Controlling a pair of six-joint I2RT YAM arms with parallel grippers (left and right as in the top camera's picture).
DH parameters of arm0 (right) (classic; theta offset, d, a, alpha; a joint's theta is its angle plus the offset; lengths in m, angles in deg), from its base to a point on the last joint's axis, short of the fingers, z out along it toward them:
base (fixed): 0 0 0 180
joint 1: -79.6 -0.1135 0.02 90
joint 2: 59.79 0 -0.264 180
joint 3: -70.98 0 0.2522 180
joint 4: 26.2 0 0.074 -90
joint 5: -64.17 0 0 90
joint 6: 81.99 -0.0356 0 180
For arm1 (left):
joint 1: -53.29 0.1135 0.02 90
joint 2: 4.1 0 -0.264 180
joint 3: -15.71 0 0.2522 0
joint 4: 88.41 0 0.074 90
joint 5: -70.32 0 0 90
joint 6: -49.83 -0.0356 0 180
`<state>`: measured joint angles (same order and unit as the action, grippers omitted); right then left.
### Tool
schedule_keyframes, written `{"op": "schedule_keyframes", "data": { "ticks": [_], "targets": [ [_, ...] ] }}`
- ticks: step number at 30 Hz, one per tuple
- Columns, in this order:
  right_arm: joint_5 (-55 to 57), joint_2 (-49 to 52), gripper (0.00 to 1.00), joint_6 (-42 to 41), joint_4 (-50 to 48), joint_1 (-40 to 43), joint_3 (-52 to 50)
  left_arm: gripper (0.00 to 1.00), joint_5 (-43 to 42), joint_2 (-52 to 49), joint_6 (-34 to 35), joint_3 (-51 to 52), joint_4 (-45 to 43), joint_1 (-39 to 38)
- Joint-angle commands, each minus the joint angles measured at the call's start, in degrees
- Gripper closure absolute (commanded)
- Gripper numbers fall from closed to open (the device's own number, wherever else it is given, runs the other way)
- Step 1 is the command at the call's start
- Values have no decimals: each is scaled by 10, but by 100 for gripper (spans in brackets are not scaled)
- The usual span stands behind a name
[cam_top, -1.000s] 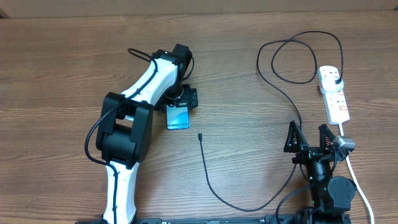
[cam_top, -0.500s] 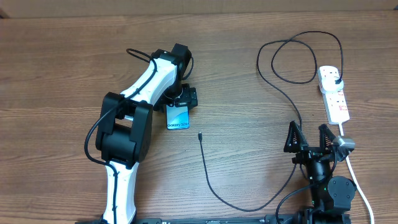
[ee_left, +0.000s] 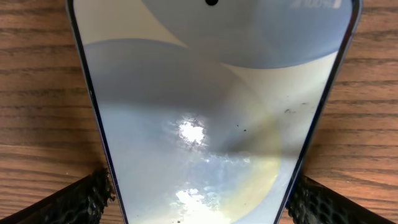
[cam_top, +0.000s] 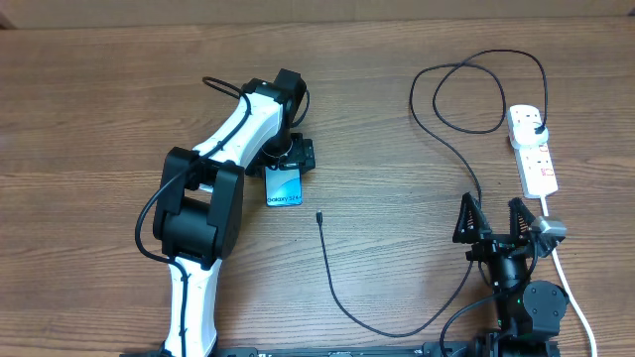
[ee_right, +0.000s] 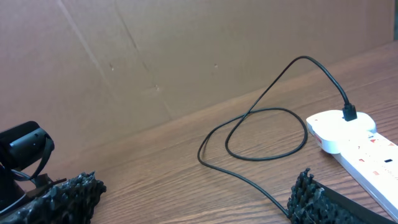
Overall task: Plug charger to phone and switch on socket
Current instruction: 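Hold the phone with the left gripper near the cable end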
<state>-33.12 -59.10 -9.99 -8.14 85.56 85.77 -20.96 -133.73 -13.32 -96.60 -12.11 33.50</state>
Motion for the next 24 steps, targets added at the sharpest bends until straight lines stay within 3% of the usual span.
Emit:
{"op": "schedule_keyframes", "data": {
  "ticks": [1, 11, 14, 22, 24],
  "targets": [
    [-3, -5, 0, 1, -3, -3, -6, 6, 36, -53, -1, 31, -13, -2],
    [-3, -5, 0, 1, -3, -3, -6, 12, 36, -53, -1, 31, -15, -2],
    [-3, -5, 0, 1, -3, -3, -6, 1, 27, -53, -18, 31, -20, -2],
    [-3, -5, 0, 1, -3, -3, -6, 0, 22, -53, -23, 31, -20, -2],
    [-3, -5, 0, 1, -3, -3, -6, 9, 17, -53, -28, 31, -22, -2]
  ]
}}
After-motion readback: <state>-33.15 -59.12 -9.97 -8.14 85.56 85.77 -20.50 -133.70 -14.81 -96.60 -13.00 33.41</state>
